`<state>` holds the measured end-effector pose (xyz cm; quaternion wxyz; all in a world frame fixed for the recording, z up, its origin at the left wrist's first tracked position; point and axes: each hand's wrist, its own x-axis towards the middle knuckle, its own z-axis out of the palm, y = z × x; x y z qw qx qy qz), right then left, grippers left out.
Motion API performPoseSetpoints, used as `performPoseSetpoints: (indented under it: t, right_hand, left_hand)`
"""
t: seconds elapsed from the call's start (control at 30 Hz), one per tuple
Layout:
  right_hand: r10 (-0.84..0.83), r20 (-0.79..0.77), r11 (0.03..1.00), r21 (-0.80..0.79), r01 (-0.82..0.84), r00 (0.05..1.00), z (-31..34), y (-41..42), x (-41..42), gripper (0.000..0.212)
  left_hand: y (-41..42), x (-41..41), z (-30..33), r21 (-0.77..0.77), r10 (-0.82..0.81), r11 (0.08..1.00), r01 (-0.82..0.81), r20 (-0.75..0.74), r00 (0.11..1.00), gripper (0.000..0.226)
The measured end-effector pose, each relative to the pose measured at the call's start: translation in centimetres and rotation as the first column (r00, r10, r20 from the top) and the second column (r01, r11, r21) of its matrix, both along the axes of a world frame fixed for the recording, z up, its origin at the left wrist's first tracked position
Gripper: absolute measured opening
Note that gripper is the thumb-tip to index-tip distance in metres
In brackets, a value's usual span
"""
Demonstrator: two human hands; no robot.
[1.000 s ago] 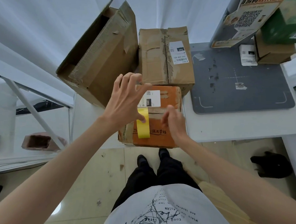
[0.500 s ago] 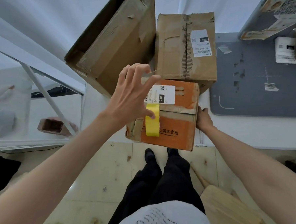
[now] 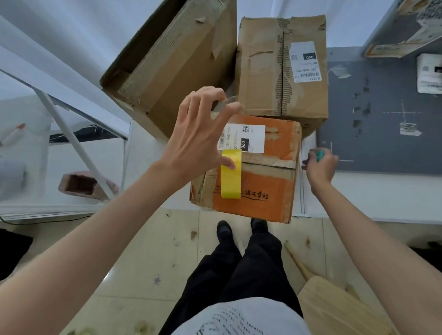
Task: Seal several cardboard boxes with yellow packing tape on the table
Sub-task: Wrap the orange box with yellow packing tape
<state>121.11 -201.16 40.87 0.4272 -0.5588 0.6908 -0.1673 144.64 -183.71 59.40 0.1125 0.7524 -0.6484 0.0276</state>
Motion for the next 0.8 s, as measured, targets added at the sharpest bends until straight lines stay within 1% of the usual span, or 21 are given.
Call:
performPoseSetpoints:
  t: [0.07, 0.13, 0.17, 0.23, 0.27, 0.3, 0.37, 0.43, 0.47, 0.53, 0.63, 0.7, 0.8]
  right_hand:
    - [-0.001, 0.137, 0.995, -0.099, 0.014, 0.991, 3.0, -0.1, 0.3, 0.016]
    - [0.087, 0.217, 0.988, -0.145, -0.056, 0.972, 6.0, 0.2, 0.9, 0.016]
    - [0.137, 0.27, 0.987, -0.115, -0.109, 0.953, 7.5, 0.6, 1.4, 0.016]
    - [0.23, 0.409, 0.965, 0.022, -0.261, 0.883, 10.6, 2.1, 2.5, 0.017]
    - [0.285, 0.452, 0.934, 0.065, -0.35, 0.845, 11.8, 3.0, 2.9, 0.02]
    - [0.364, 0.475, 0.894, 0.064, -0.444, 0.801, 12.9, 3.9, 3.3, 0.023]
    - [0.554, 0.461, 0.787, -0.018, -0.617, 0.693, 14.2, 5.3, 3.6, 0.026]
    - [0.677, 0.425, 0.691, -0.088, -0.717, 0.601, 14.3, 5.8, 3.9, 0.027]
    - [0.715, 0.403, 0.657, -0.11, -0.746, 0.571, 14.2, 5.9, 4.0, 0.026]
    - [0.776, 0.347, 0.599, -0.146, -0.787, 0.526, 14.0, 6.0, 4.2, 0.021]
    - [0.873, 0.177, 0.485, -0.213, -0.848, 0.454, 13.5, 6.0, 4.4, 0.017]
    - [0.909, 0.067, 0.413, -0.265, -0.871, 0.41, 13.3, 6.0, 4.6, 0.018]
    - [0.932, -0.057, 0.321, -0.331, -0.887, 0.359, 13.1, 6.0, 5.3, 0.022]
  left_hand:
    - [0.0, -0.1, -0.1, -0.006, 0.016, 1.0, -0.016, -0.007, 1.0, 0.113]
    - [0.0, -0.2, 0.1, -0.001, 0.028, 1.0, -0.028, -0.012, 1.0, 0.115]
    - [0.0, -0.2, 0.2, 0.004, 0.033, 0.999, -0.033, -0.012, 0.999, 0.116]
    - [-0.1, 0.0, 0.4, 0.013, 0.042, 0.999, -0.042, -0.004, 0.999, 0.119]
    - [-0.2, 0.0, 0.5, 0.019, 0.043, 0.999, -0.043, 0.003, 0.999, 0.12]
    - [-0.3, 0.1, 0.5, 0.025, 0.043, 0.999, -0.043, 0.007, 0.999, 0.12]
    - [-0.5, 0.1, 0.5, 0.031, 0.042, 0.999, -0.042, 0.007, 0.999, 0.12]
    - [-0.7, 0.1, 0.5, 0.038, 0.041, 0.998, -0.041, 0.015, 0.999, 0.121]
    - [-0.7, 0.1, 0.4, 0.042, 0.041, 0.998, -0.042, 0.019, 0.999, 0.122]
    - [-0.8, 0.2, 0.4, 0.047, 0.041, 0.998, -0.042, 0.024, 0.999, 0.123]
    - [-0.8, 0.3, 0.4, 0.046, 0.041, 0.998, -0.042, 0.027, 0.999, 0.123]
    - [-0.8, 0.2, 0.3, 0.049, 0.041, 0.998, -0.042, 0.029, 0.999, 0.123]
    - [-0.9, 0.1, 0.3, 0.045, 0.038, 0.998, -0.04, 0.04, 0.998, 0.124]
